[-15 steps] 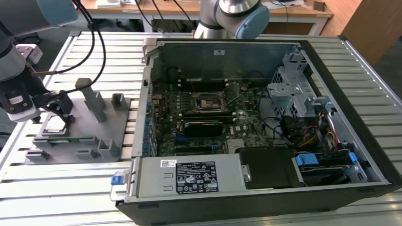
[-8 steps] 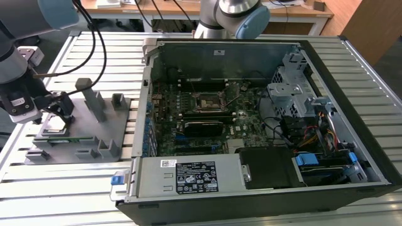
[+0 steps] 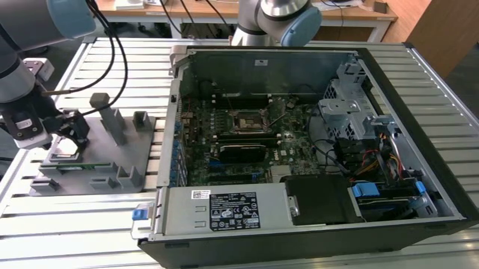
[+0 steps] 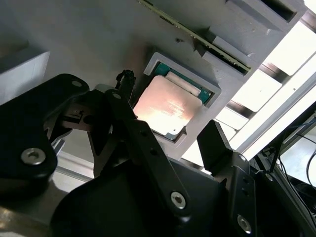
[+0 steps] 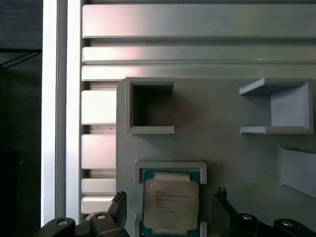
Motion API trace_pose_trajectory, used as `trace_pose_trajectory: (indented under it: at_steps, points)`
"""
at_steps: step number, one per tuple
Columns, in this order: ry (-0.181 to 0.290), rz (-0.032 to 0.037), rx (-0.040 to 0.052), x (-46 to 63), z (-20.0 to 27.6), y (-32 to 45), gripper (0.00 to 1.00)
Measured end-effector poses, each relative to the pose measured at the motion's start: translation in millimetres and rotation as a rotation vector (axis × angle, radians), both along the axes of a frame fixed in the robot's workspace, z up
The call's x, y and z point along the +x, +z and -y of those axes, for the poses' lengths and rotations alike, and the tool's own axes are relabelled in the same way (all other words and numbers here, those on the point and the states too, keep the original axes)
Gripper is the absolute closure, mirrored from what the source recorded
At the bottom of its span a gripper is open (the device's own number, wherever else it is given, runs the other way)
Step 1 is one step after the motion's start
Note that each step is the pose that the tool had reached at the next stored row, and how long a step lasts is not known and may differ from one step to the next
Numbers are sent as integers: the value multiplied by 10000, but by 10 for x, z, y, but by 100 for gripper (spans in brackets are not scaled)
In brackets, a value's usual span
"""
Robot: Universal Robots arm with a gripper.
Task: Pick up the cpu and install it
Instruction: 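Pick up the cpu and move it towards the insertion slot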
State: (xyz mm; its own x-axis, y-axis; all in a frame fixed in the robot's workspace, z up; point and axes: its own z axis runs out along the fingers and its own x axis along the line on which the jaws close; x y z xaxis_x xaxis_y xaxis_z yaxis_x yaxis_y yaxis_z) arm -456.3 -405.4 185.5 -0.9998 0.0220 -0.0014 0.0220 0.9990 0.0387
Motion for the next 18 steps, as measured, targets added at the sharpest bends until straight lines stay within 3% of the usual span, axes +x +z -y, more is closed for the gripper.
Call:
trace_pose_trajectory:
  at_steps: [3,4,12,13,18]
  points:
    - [0,-1,-1,1,0,-8,24]
    - [-1,0,0,1,-1,-10,31]
    - [0,1,0,3,0,-26,32]
    - [0,1,1,4,0,-26,39]
    - [0,5,2,4,-1,-25,39]
